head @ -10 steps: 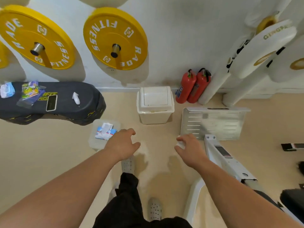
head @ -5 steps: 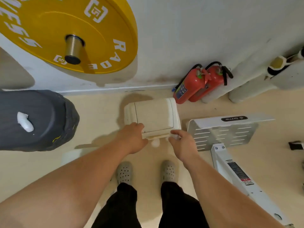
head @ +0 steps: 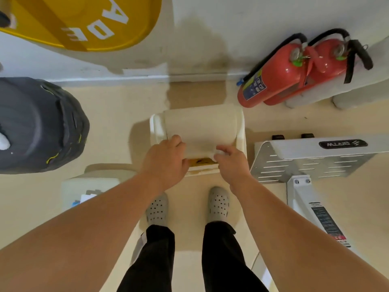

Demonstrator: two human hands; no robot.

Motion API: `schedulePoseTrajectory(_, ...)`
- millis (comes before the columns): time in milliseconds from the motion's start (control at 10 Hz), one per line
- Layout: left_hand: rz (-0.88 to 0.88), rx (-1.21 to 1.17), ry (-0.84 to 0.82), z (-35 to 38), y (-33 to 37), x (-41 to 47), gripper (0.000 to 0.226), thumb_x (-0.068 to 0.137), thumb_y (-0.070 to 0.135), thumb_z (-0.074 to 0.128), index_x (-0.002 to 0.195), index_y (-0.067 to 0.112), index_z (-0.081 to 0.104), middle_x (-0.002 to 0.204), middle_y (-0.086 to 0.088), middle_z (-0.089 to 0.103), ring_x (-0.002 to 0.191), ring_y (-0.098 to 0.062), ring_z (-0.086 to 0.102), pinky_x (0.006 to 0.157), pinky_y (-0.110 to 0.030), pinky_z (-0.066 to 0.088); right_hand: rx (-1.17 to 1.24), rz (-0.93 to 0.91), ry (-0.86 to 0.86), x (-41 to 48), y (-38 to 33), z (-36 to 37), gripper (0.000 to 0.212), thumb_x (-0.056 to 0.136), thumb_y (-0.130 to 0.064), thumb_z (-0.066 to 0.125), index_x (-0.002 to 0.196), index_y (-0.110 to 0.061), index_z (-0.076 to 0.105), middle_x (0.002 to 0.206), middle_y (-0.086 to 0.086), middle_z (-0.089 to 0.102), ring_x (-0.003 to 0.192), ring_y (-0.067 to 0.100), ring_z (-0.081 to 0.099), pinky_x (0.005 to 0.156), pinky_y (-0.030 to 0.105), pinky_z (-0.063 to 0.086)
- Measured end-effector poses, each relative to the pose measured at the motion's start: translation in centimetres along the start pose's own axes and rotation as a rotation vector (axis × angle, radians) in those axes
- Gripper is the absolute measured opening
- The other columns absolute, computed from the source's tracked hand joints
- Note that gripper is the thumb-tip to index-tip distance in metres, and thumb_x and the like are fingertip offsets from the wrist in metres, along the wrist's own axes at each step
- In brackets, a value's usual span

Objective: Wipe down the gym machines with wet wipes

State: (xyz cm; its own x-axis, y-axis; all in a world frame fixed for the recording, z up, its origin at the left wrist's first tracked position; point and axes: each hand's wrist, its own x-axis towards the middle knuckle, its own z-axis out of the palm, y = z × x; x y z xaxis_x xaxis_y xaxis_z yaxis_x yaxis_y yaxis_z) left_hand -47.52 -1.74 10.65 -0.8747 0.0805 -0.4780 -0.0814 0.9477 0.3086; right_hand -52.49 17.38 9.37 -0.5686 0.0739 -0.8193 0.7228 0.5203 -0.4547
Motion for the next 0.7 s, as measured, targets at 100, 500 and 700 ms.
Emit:
schedulePoseTrajectory(100, 0.047, -0.005, -0.097, 0.9, 0.3, 0.2, 0.039, 0.096, 0.032, 0.049, 0.133, 0.020, 0.057, 0.131, 0.004, 0.055, 0.110, -0.019, 0.057, 0.086, -0.036, 0.053, 0.016, 0.034, -0.043, 0.7, 0.3, 0.3, 0.049, 0.096, -0.016, 0.060, 0.143, -0.027, 0.057, 0.130, -0.003, 0.060, 0.109, 0.017, 0.062, 0.091, 0.031, 0.054)
schedulePoseTrajectory(500, -0.078, -0.129, -0.152, 2.1, 0.6, 0.2, 0.062, 0.101, 0.022, 0.044, 0.159, 0.024, 0.024, 0.163, 0.008, 0.029, 0.133, -0.020, 0.050, 0.100, -0.037, 0.050, 0.093, -0.017, -0.058, 1.2, 1.0, 1.0, 0.048, 0.096, -0.009, 0.047, 0.135, -0.031, 0.064, 0.124, -0.007, 0.066, 0.109, 0.018, 0.063, 0.087, 0.040, 0.063)
schedulePoseTrajectory(700, -0.103, -0.167, -0.172, -0.5, 1.6, -2.4, 0.056, 0.102, 0.023, 0.045, 0.156, 0.026, 0.031, 0.166, 0.009, 0.021, 0.140, -0.019, 0.044, 0.107, -0.038, 0.045, 0.020, 0.039, 0.003, -3.0, 1.4, -2.0, 0.040, 0.099, -0.010, 0.046, 0.130, -0.025, 0.065, 0.123, -0.007, 0.064, 0.109, 0.015, 0.064, 0.096, 0.042, 0.058)
